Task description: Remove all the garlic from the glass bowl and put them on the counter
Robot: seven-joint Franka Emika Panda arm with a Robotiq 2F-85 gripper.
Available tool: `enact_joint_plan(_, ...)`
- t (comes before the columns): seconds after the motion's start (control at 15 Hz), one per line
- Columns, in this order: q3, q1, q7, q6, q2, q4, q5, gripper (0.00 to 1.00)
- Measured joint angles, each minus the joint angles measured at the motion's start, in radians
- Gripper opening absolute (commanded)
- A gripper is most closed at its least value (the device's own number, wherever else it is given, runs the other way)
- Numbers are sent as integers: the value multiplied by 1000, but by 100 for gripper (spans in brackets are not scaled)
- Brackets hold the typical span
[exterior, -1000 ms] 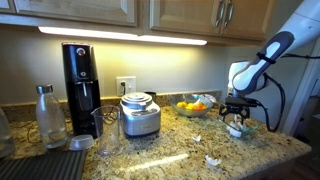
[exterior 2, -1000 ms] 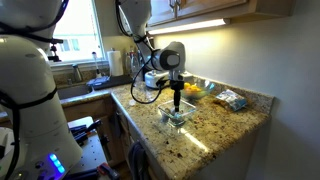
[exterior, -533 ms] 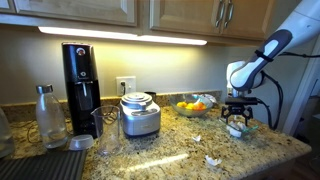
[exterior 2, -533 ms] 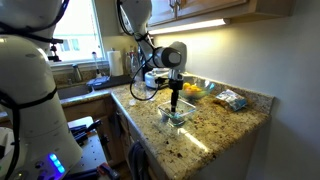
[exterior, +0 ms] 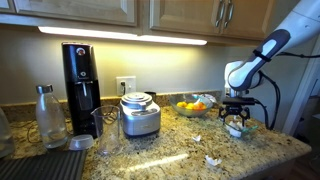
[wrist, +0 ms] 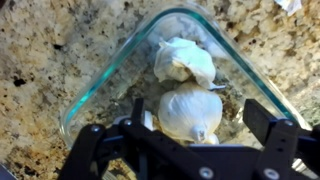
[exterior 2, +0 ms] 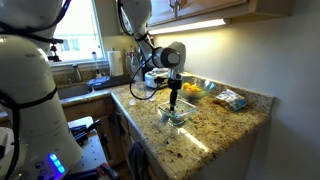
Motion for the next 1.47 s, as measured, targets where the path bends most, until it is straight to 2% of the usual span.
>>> enact_joint_plan(0.47,-1,-5,0,49,32,0,4,100)
enact_joint_plan(0.53,-3,-6,0,63,35,0,7,95)
enact_joint_plan(0.67,-4,-6,0,76,37,-1,12,71)
enact_joint_plan(0.8,-4,-6,1,82,37,0,14,64)
enact_joint_plan(1.0,-7,-6,2,84,36,7,15,42)
enact_joint_plan(1.07,-9,-6,2,84,37,7,15,40)
enact_joint_plan(1.47,-19,-6,4,82,37,7,15,40)
